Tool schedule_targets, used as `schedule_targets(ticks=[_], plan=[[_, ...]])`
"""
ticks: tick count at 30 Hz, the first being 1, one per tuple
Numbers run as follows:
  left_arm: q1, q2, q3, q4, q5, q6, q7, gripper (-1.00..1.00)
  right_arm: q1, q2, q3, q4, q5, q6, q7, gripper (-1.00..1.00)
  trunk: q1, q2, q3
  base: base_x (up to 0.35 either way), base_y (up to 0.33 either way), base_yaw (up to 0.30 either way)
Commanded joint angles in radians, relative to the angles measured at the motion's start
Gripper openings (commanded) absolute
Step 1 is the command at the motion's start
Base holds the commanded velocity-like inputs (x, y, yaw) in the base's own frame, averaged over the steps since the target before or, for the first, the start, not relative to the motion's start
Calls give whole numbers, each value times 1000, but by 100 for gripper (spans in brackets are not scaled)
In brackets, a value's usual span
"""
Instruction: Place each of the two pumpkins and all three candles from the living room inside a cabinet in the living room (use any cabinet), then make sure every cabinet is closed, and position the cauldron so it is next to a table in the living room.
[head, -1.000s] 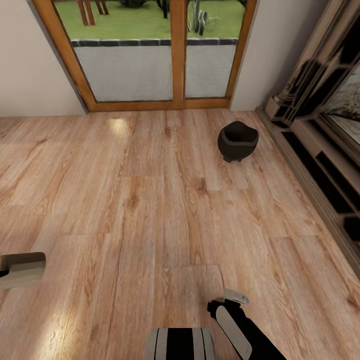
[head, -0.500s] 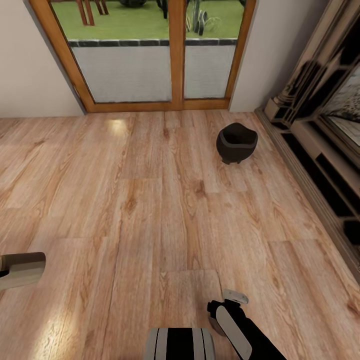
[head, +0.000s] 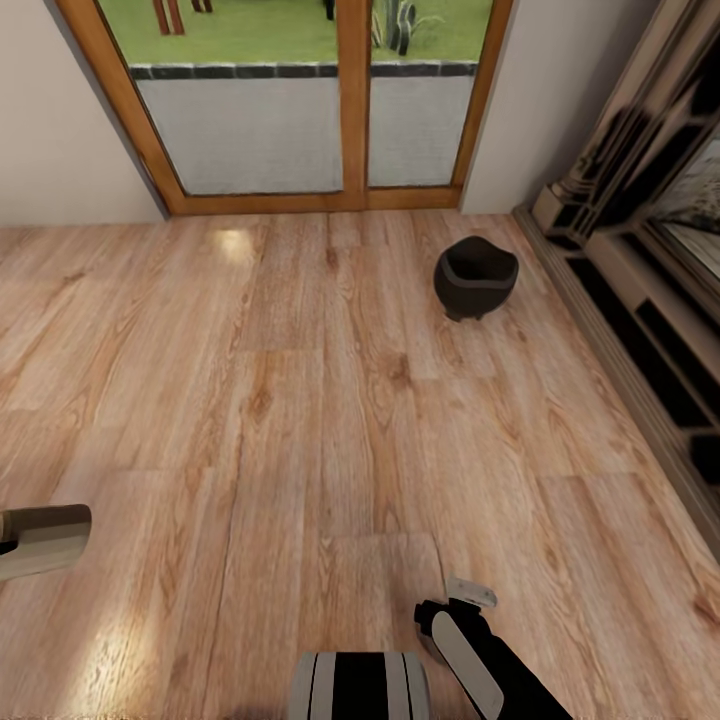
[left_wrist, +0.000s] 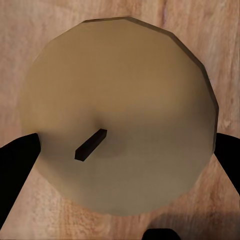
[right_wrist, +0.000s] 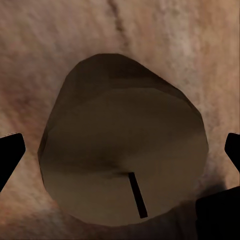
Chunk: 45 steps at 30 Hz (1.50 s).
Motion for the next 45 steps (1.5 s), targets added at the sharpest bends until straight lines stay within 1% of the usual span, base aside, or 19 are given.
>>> schedule_targets(ticks=[1,4,10,13,19,27,38,41,45], plan=[[0,0,0,0,1,0,0,-100,0,0,1,0,0,-1,0,100,0,0,-4,0,0,0],[0,0,0,0,1,0,0,-100,0,-1,1,0,0,-16,0,100,0,0,-4,0,0,0],[0,0,0,0,1,0,0,-100,0,-2,1,0,0,-23,0,100,0,0,-4,0,0,0],[0,0,0,0,1,0,0,-100,0,0,1,0,0,-23,1,100,2,-1,-16,0,0,0],[0,0,0,0,1,0,0,-100,0,0,1,0,0,-24,2,100,2,-1,-16,0,0,0],[0,0,0,0,1,0,0,-100,0,-1,1,1,0,-23,67,100,2,-1,-16,0,0,0],[0,0,0,-1,1,0,0,-100,0,-3,1,1,-1,-24,72,100,2,-1,-16,0,0,0],[0,0,0,0,1,0,0,-100,0,-3,1,1,-1,-24,72,100,3,-2,-27,0,0,0],[0,0,0,0,1,0,0,-100,0,-4,1,1,-3,-25,71,100,3,-2,-27,0,0,0]])
